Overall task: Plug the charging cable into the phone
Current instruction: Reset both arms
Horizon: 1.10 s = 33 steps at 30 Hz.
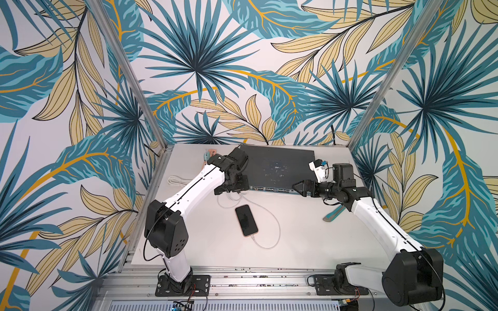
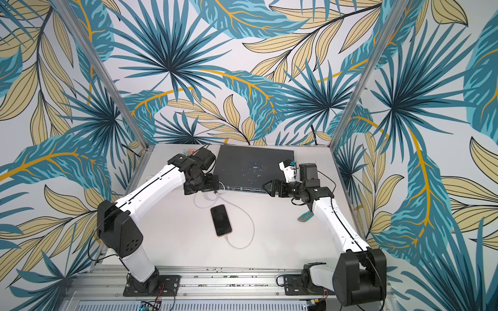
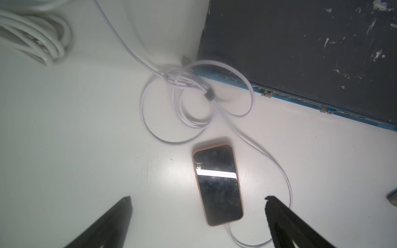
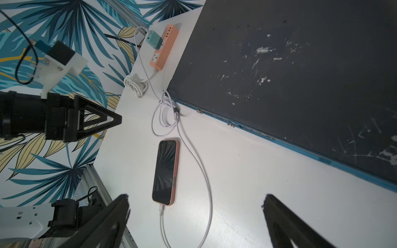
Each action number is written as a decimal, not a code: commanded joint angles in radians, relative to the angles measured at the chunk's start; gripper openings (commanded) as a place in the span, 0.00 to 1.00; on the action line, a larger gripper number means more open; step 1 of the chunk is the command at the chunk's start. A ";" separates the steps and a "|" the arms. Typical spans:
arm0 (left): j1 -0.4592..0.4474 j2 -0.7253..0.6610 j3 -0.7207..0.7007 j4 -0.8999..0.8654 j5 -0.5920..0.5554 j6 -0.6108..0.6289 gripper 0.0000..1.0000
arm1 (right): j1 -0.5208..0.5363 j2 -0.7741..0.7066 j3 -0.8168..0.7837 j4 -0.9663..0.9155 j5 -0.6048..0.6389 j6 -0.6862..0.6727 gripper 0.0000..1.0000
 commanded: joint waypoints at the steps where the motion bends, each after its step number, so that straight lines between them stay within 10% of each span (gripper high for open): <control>1: 0.045 -0.110 0.001 -0.007 -0.115 0.090 1.00 | -0.037 0.022 0.071 -0.065 0.048 -0.056 1.00; 15: 0.221 -0.412 -0.262 0.178 -0.214 0.237 1.00 | -0.227 0.062 0.185 0.043 0.134 -0.028 1.00; 33: 0.268 -0.579 -0.630 0.618 -0.358 0.402 1.00 | -0.274 -0.133 -0.543 1.084 0.561 -0.053 1.00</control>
